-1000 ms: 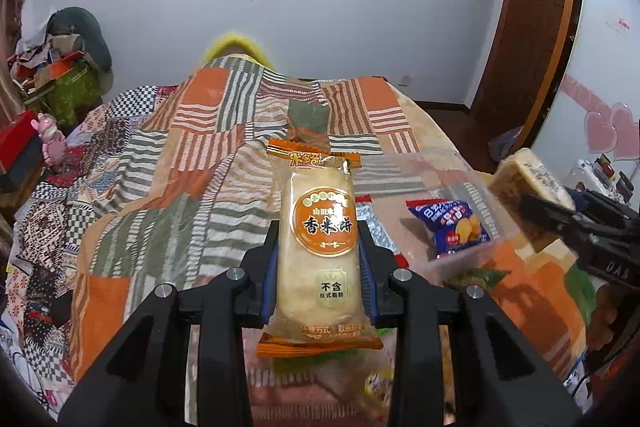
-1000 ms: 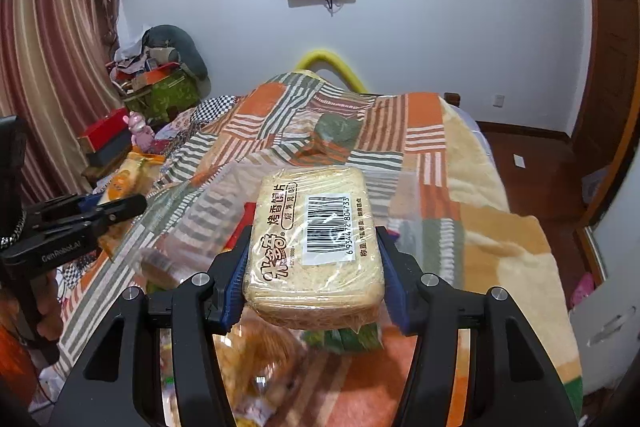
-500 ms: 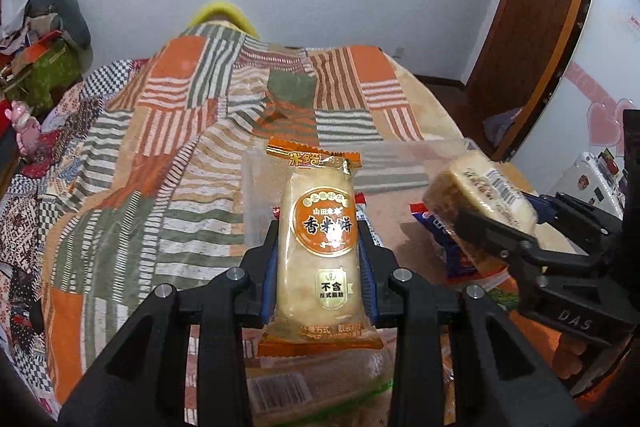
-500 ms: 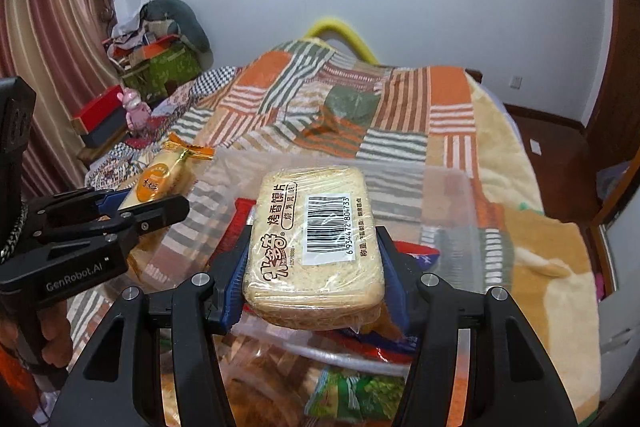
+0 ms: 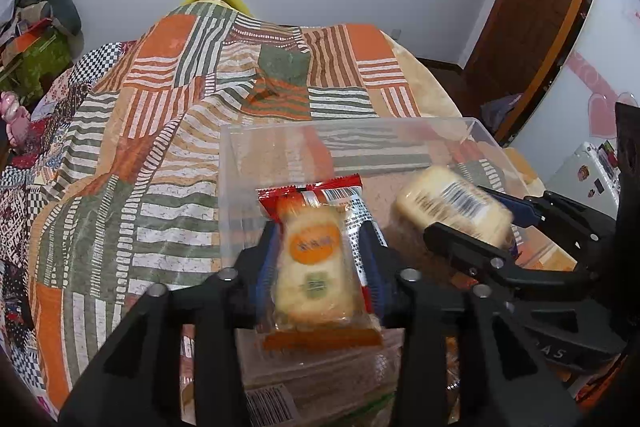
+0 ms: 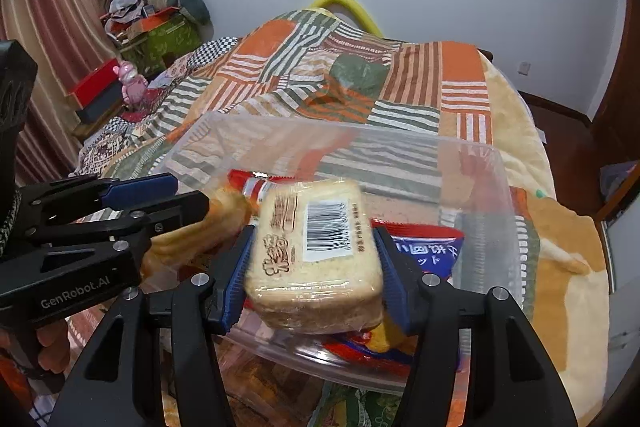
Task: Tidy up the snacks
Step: 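Lower the rice-cake pack with the left tool while the right tool lowers the bread pack into the box, then grasp the green-sealed zip bag with the left tool while the right tool grasps the puffs bag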
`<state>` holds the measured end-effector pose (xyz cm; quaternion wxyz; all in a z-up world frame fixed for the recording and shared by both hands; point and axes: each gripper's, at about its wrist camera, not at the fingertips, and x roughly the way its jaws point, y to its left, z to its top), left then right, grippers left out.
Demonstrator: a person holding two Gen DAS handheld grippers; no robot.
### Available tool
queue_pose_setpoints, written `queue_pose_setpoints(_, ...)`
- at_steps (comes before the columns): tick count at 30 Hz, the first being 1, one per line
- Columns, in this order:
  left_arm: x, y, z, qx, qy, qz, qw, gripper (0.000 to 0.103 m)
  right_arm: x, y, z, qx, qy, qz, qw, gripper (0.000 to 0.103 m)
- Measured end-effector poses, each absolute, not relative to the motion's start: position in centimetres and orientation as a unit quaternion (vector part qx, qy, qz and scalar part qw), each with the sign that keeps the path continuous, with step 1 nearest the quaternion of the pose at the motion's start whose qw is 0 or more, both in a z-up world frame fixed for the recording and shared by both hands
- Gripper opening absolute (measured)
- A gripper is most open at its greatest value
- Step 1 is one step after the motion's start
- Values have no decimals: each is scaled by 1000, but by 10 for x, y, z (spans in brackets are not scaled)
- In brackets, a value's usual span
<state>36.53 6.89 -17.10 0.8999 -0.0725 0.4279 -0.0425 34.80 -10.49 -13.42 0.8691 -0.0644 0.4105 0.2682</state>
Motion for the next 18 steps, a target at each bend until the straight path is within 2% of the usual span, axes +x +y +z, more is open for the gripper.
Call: queue_pose_setpoints(18, 285, 69, -110, -46, 362, -24, 931, 66, 295, -133, -77, -63, 348, 275, 894, 57)
